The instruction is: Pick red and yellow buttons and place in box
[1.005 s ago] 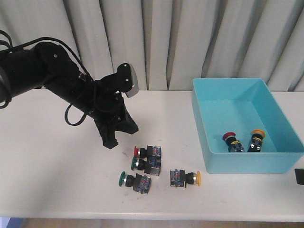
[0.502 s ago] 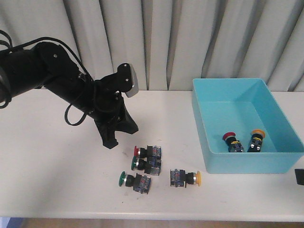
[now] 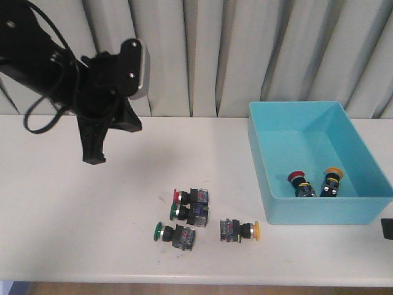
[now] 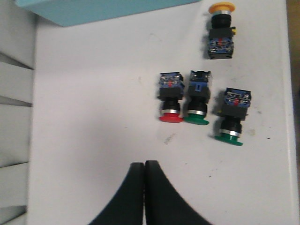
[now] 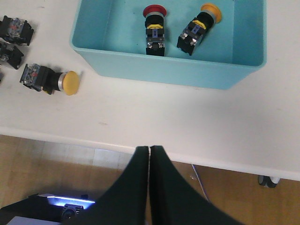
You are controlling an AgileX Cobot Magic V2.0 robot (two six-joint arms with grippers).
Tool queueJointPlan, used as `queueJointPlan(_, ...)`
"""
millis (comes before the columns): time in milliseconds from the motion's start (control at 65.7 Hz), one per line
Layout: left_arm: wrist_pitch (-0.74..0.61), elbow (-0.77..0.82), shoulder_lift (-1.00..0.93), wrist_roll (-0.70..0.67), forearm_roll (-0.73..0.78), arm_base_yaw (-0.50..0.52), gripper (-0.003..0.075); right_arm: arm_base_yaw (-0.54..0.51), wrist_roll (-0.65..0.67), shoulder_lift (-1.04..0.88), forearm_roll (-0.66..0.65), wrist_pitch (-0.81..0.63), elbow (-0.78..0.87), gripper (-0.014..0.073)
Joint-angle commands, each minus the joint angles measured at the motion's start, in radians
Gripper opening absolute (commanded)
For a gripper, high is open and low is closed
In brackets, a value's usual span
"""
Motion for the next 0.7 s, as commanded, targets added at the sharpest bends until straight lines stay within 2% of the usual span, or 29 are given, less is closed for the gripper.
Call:
queueJointPlan(0,-0.065,-0.035,-0.121,-0.032,-0.010,0.000,-0.0007,-0.001,-0.004,-0.004,0.004,-0.045,-0.027,-0.0007)
queueJointPlan(61,-0.122,-0.035,-0.174,-0.147,-0.009,0.015,-0.0007,-0.001,-0.004,-0.004,0.004,-0.045,-0.027,-0.0007)
queueJointPlan(183,-0.233,-0.001,-0.257,-0.544,0.069,0.060,-0.0007,-0.001,-0.004,-0.004,0.004,-0.041,-0.027,-0.0007)
queueJointPlan(259,-0.326,0.077,-0.312,-0.798,0.169,0.084,-0.0007,-0.001,-0.004,-0.004,0.004,-0.042,-0.027,-0.0007)
queueJointPlan(350,-0.420,0.203,-0.383,-0.993,0.292,0.099,-0.0007,-0.001,-0.004,-0.004,0.004,-0.042,-0.027,-0.0007)
queueJointPlan(472,-0.537,0.388,-0.496,-1.092,0.377,0.117,-0.0007,-0.001,-0.004,-0.004,0.004,-0.042,-0.027,-0.0007)
queueJointPlan(685,-0.737,0.740,-0.787,-1.131,0.379,0.220,-0.0007,-0.001,-0.004,-0.004,0.004,-0.042,-0.027,-0.0007)
